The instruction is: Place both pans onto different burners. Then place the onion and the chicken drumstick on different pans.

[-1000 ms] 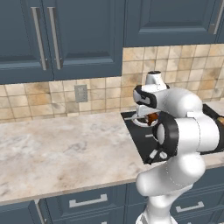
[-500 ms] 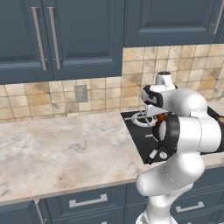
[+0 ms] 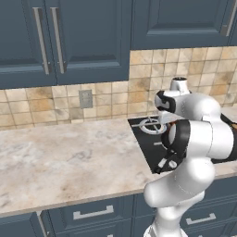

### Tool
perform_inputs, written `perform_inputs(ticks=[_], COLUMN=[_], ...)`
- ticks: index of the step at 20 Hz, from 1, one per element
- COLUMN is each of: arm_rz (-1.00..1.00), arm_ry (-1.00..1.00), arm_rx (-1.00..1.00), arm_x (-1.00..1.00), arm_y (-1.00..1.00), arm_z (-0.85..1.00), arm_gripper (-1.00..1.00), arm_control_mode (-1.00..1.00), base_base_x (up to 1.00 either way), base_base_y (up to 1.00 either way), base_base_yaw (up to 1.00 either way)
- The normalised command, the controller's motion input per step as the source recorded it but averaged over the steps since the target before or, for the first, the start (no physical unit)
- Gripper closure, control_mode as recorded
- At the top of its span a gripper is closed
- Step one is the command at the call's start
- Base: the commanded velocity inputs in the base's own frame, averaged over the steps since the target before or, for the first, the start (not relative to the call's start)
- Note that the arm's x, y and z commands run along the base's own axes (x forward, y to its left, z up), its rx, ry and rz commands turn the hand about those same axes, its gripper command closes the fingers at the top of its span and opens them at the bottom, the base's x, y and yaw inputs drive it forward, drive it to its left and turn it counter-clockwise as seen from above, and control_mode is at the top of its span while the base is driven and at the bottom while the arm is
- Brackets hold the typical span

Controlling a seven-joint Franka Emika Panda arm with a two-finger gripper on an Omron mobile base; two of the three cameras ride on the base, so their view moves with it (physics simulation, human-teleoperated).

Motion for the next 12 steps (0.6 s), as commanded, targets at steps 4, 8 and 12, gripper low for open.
perform_inputs(ticks=[4,8,12], arm_rz=[0.00,0.00,0.00], arm_ry=[0.00,0.00,0.00], arm_rx=[0.01,0.02,0.03], arm_x=[0.00,0.00,-0.12], arm_y=[-0.17,-0.23,-0.29], arm_z=[-0.21,-0.22,-0.33], arm_gripper=[1.00,1.00,1.00], arm_control_mode=[-1.00,-1.00,-1.00], base_base_x=[0.00,0.00,0.00], base_base_y=[0.00,0.00,0.00], base_base_yaw=[0.00,0.00,0.00])
